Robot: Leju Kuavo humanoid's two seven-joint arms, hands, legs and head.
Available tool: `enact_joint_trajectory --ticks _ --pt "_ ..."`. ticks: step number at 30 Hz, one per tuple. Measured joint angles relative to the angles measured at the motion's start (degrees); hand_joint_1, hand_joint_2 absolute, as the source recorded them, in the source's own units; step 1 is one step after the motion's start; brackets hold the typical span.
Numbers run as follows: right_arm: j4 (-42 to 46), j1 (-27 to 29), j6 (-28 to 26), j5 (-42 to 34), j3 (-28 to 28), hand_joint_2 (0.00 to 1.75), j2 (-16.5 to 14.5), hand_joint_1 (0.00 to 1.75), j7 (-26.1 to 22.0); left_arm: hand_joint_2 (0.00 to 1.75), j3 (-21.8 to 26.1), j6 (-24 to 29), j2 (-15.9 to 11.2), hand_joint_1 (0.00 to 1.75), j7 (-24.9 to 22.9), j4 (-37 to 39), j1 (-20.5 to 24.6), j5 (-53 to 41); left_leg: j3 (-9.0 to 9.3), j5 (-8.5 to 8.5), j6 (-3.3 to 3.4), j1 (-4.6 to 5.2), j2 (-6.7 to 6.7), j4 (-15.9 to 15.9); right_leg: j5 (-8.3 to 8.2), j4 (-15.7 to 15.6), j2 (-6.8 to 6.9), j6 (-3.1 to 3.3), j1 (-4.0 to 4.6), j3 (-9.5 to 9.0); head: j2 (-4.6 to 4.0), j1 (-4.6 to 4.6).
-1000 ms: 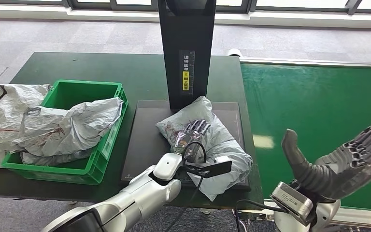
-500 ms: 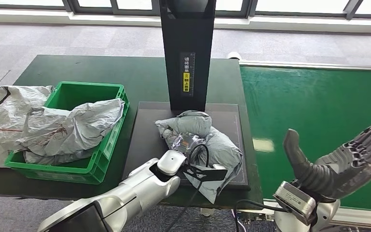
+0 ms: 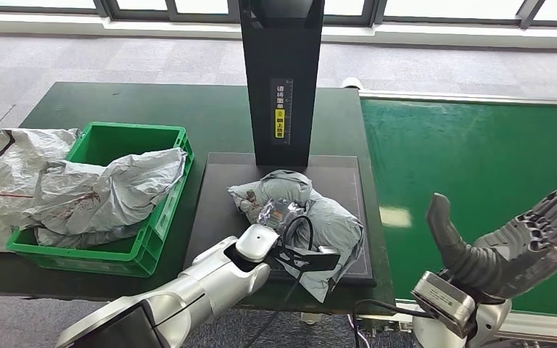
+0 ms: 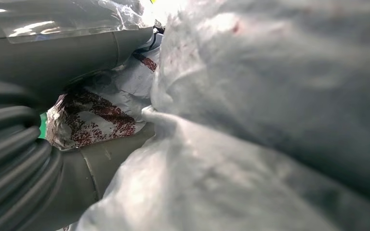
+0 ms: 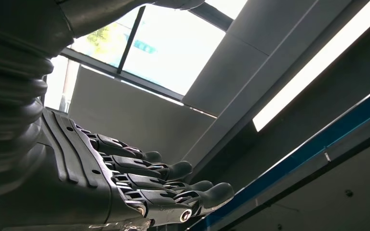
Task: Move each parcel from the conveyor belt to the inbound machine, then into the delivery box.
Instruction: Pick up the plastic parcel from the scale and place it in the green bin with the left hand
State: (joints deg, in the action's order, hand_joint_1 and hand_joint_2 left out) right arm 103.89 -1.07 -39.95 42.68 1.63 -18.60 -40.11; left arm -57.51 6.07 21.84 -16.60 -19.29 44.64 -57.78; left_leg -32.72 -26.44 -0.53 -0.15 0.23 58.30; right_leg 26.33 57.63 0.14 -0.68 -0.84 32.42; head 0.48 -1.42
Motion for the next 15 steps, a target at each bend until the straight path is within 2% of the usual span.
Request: enact_joint_trajectory --ticks 3,5,10,13,15 --pt "0.0 0.0 0.0 -0.4 0.2 1.75 0.0 0.00 0.0 1.75 -0.1 2.5 0.0 1.75 -0.5 0.3 0.1 -0.9 0.02 0.01 -0.01 0.00 0.01 0.0 -0.01 0.0 0.00 0.01 0.00 0.00 0.00 0.00" --pt "0.1 0.1 0.0 -0.5 0.5 1.75 0.0 0.00 0.0 1.75 -0.1 6.3 0.0 1.75 -1.6 0.5 0.1 -2.1 0.01 0.03 -0.03 0.00 0.01 0.0 -0.02 0.0 -0.01 0.02 0.00 0.03 0.00 0.00" --pt "0.4 0.4 0.0 -0.4 1.4 1.75 0.0 0.00 0.0 1.75 -0.1 21.9 -0.4 1.75 -6.6 1.2 -0.1 -5.6 -0.22 0.15 -0.08 0.00 0.03 0.0 -0.14 0.0 -0.04 0.04 0.00 0.33 0.00 0.01" --pt "0.8 0.7 0.0 -0.3 2.0 1.75 0.0 0.00 0.0 1.75 0.9 30.6 -2.3 1.75 -11.9 -1.7 0.1 -12.8 -0.37 0.20 -0.09 0.00 0.04 0.0 -0.19 0.0 -0.08 0.07 0.01 0.52 0.00 0.01" --pt "0.9 1.0 0.0 -0.3 2.4 1.75 0.0 0.00 0.0 1.75 3.5 33.1 -4.6 1.75 -14.4 -6.6 -0.2 -21.5 -0.44 0.21 -0.11 0.00 0.06 0.0 -0.20 0.0 -0.11 0.08 0.01 0.61 0.00 0.01"
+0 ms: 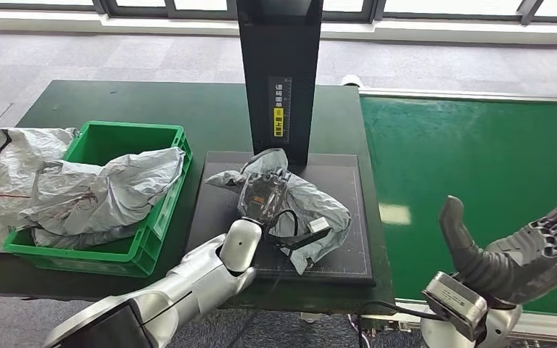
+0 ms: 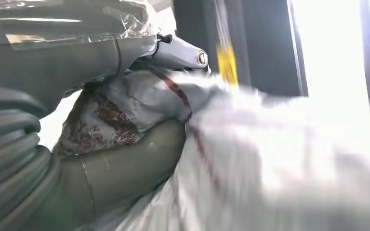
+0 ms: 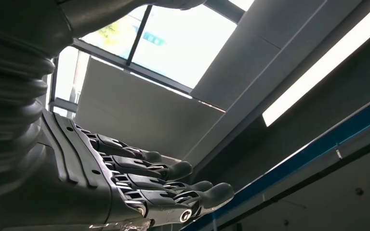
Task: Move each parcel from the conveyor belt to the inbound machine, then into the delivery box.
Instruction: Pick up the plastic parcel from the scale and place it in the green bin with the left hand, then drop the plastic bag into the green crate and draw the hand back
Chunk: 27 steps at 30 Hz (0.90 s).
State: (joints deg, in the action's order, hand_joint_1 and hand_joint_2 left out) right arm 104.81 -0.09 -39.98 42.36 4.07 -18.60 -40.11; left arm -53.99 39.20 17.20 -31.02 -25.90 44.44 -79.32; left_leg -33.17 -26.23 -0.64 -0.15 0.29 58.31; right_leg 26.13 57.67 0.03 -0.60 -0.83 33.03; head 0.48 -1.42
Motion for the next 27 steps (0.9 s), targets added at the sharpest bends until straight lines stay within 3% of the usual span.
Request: enact_joint_trajectory --ticks 3,9,15,27 --pt "0.5 0.4 0.0 -0.4 0.9 1.75 0.0 0.00 0.0 1.75 6.5 0.5 -3.1 1.75 0.9 -8.8 -1.6 -8.2 -0.12 0.01 -0.01 0.00 0.01 0.0 0.00 0.0 -0.01 0.01 0.00 0.13 0.00 0.01" --pt "2.2 1.8 0.0 -0.9 1.9 1.75 0.0 0.00 0.0 1.75 16.3 0.5 -9.0 1.75 0.5 -26.8 -5.1 -10.4 -0.36 0.00 -0.01 -0.01 -0.01 0.0 0.01 0.0 0.01 0.01 0.01 0.36 0.00 0.01" --pt "2.9 2.1 0.0 -0.9 1.9 1.75 0.0 0.00 0.0 1.75 18.5 0.5 -11.5 1.75 0.1 -33.9 -6.6 -10.5 -0.43 0.01 0.00 0.00 -0.02 0.0 0.01 0.0 0.04 0.01 -0.01 0.39 0.00 0.01" --pt "3.6 2.8 0.0 -1.0 1.9 1.75 0.0 0.00 0.0 1.75 18.5 0.5 -16.6 1.75 -5.3 -41.5 -7.2 -10.5 -0.44 0.01 -0.01 -0.02 -0.02 0.0 0.01 0.0 0.02 0.01 0.02 0.43 0.00 -0.01"
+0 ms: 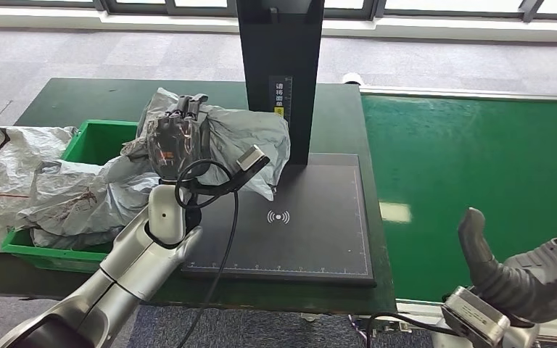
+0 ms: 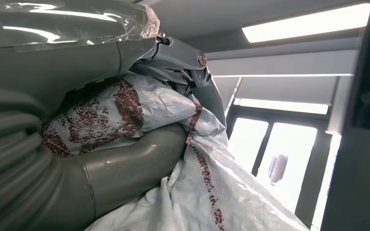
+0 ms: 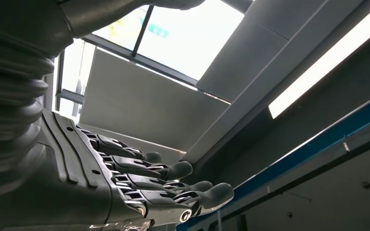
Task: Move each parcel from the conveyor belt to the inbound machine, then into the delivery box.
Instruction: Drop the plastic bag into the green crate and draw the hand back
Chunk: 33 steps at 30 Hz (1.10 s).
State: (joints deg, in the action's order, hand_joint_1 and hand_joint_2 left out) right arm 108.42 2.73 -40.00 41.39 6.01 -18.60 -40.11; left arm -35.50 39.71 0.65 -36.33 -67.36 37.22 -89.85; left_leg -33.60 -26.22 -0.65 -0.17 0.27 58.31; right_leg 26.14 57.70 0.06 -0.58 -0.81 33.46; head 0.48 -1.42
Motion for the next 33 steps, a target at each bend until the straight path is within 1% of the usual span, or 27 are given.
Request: enact_joint_trajectory --ticks 5,8,10,13,14,16,18,20,25,33 --pt "0.0 0.1 0.0 0.0 0.0 1.75 0.0 0.00 0.0 1.75 0.2 0.0 -1.9 1.75 -1.4 -0.8 0.3 0.0 -0.02 0.00 0.00 0.00 0.00 0.0 0.00 0.0 0.00 0.00 0.00 0.00 0.00 0.01" --pt "0.0 0.4 0.0 0.2 0.0 1.75 0.0 0.00 0.0 1.75 2.8 0.0 -2.9 1.75 -0.2 0.2 0.7 0.0 -0.02 0.01 0.00 0.00 0.01 0.0 0.00 0.0 -0.02 0.00 0.00 0.01 0.00 0.01" --pt "0.0 0.7 0.0 0.3 0.0 1.75 0.0 0.00 0.0 1.75 6.4 0.0 -3.1 1.75 2.9 1.8 1.4 0.0 -0.03 0.03 -0.02 0.00 0.03 0.0 -0.01 0.0 -0.03 0.01 0.00 0.03 0.00 0.01" --pt "0.0 1.1 0.0 -0.1 0.0 1.75 0.0 0.00 0.0 1.75 14.2 0.0 -3.1 1.75 9.1 5.2 3.1 0.0 -0.02 0.07 -0.05 -0.01 0.07 0.0 -0.04 0.0 -0.05 0.05 0.01 0.08 0.00 0.00" --pt "0.1 1.3 0.0 -0.2 0.0 1.75 0.0 0.00 0.0 1.75 16.7 0.0 -3.0 1.75 10.5 6.6 3.8 0.0 -0.02 0.08 -0.05 -0.02 0.09 0.0 -0.05 0.0 -0.06 0.06 0.02 0.09 0.00 0.00" --pt "0.3 1.6 0.0 -0.4 0.0 1.75 0.0 0.00 0.0 1.75 21.3 0.0 -2.8 1.75 12.3 9.9 5.3 0.0 -0.02 0.09 -0.07 -0.03 0.11 0.0 -0.05 0.0 -0.07 0.07 0.03 0.09 0.00 0.00" --pt "0.6 2.0 0.0 -0.5 0.0 1.75 0.0 0.00 0.0 1.75 25.4 0.0 -2.4 1.75 13.1 12.9 6.4 0.0 -0.03 0.10 -0.08 -0.04 0.10 0.0 -0.05 0.0 -0.09 0.07 0.03 0.10 0.00 0.00" --pt "0.9 2.3 0.0 -0.6 0.0 1.75 0.0 0.00 0.0 1.75 28.3 0.0 -2.1 1.75 13.4 15.0 7.0 0.0 -0.03 0.10 -0.08 -0.04 0.10 0.0 -0.05 0.0 -0.10 0.07 0.03 0.10 0.00 0.00" --pt "1.1 2.4 0.0 -0.5 0.0 1.75 0.0 0.00 0.0 1.75 32.1 0.0 -1.5 1.75 13.3 18.9 7.7 0.0 -0.07 0.09 -0.08 -0.03 0.06 0.0 -0.05 0.0 -0.07 0.07 0.02 0.10 0.00 0.01" --pt "1.1 3.2 0.0 -0.6 0.0 1.75 0.0 0.00 0.0 1.75 34.7 0.0 -1.2 1.75 11.2 26.2 9.7 0.0 -0.08 0.09 -0.08 -0.02 0.06 0.0 -0.06 0.0 -0.08 0.06 0.01 0.13 0.00 0.00"
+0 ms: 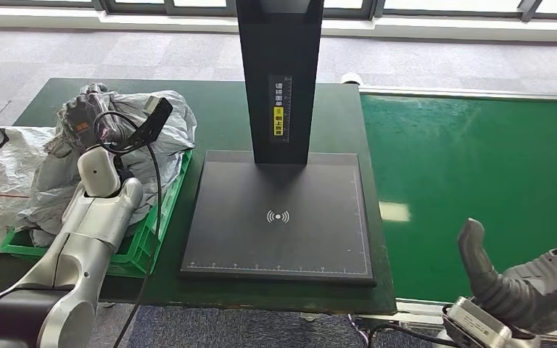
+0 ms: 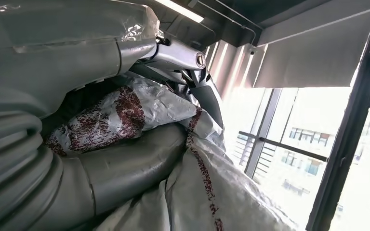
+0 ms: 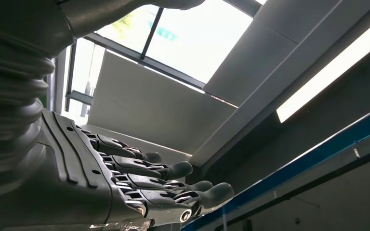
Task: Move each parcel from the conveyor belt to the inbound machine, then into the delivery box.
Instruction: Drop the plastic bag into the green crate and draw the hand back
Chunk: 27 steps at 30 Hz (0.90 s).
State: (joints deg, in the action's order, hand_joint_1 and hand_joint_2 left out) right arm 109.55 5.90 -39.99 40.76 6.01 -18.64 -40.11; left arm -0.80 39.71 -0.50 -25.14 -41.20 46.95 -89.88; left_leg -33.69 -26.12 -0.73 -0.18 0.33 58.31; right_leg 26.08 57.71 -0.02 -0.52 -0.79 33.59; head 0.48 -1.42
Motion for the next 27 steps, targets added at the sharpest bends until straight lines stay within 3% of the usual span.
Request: enact_joint_trajectory --ticks 15,21,27 --pt "0.0 0.2 0.0 -0.3 0.0 1.75 0.0 0.00 0.0 1.75 3.3 -0.3 0.1 1.75 0.7 4.9 1.0 0.0 0.00 0.00 0.00 -0.01 0.01 0.0 0.00 0.0 0.00 0.00 0.00 0.01 0.00 0.00" --pt "0.0 0.3 0.0 -0.8 1.1 1.75 -0.1 0.00 0.0 1.75 7.7 -6.8 2.3 1.75 6.4 7.9 1.1 0.9 -0.01 0.00 0.00 0.00 -0.02 0.0 0.00 0.0 0.01 0.00 0.00 -0.02 0.00 0.00" --pt "0.0 0.4 0.0 -0.7 1.9 1.75 -0.1 0.00 0.0 1.75 9.6 -12.7 3.3 1.75 3.5 9.7 -0.9 0.0 -0.02 0.00 0.00 0.00 -0.02 0.0 0.00 0.0 0.03 0.00 0.00 -0.02 0.00 0.00"
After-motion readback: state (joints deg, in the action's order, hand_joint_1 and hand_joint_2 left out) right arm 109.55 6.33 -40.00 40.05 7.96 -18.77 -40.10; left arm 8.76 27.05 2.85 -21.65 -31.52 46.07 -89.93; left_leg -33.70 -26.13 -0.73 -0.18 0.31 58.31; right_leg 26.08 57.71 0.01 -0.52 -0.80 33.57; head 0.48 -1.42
